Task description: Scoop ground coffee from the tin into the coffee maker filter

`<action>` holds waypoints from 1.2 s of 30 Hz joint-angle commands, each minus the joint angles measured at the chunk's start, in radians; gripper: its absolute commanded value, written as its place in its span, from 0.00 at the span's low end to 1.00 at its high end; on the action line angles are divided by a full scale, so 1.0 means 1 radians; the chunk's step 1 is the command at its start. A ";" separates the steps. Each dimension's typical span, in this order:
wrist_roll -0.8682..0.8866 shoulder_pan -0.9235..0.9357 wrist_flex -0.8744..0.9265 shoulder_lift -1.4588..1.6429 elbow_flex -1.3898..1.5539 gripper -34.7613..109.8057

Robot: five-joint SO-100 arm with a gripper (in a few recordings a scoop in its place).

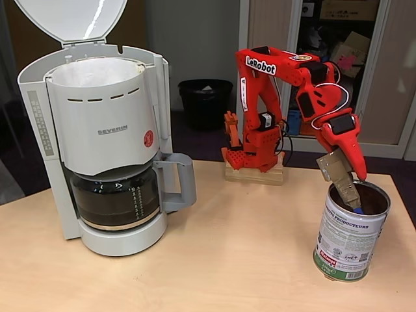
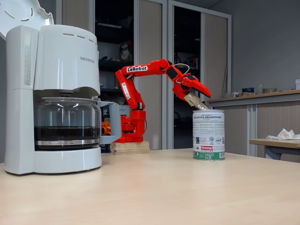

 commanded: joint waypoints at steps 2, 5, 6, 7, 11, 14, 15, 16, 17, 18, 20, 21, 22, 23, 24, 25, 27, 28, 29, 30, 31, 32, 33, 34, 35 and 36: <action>0.029 -0.035 0.025 0.118 0.046 0.39; 0.040 -0.052 0.046 0.169 0.075 0.39; 0.046 -0.055 0.055 0.181 0.078 0.39; 0.046 -0.060 0.061 0.189 0.080 0.39; 0.048 -0.067 0.081 0.202 0.078 0.39; 0.054 -0.071 0.097 0.195 0.057 0.39; 0.054 -0.072 0.106 0.186 0.041 0.39; 0.054 -0.071 0.115 0.176 0.023 0.39; 0.041 -0.064 0.123 0.167 0.005 0.39; 0.028 -0.049 0.129 0.163 -0.014 0.38; -0.014 -0.012 0.138 0.150 -0.054 0.38; -0.038 0.008 0.147 0.143 -0.081 0.37; -0.046 0.032 0.156 0.135 -0.112 0.37; -0.081 0.052 0.160 0.120 -0.146 0.36; -0.101 0.072 0.166 0.106 -0.183 0.36; -0.115 0.092 0.172 0.092 -0.218 0.35; -0.138 0.130 0.189 0.078 -0.267 0.31; -0.140 0.152 0.190 0.087 -0.268 0.29; -0.153 0.169 0.190 0.101 -0.259 0.26; -0.146 0.195 0.189 0.123 -0.230 0.24; -0.152 0.215 0.184 0.152 -0.192 0.24; -0.169 0.232 0.173 0.181 -0.147 0.24; -0.178 0.255 0.167 0.215 -0.104 0.24; -0.193 0.281 0.155 0.247 -0.058 0.24; -0.229 0.304 0.130 0.284 -0.008 0.24; -0.253 0.328 0.112 0.319 0.038 0.24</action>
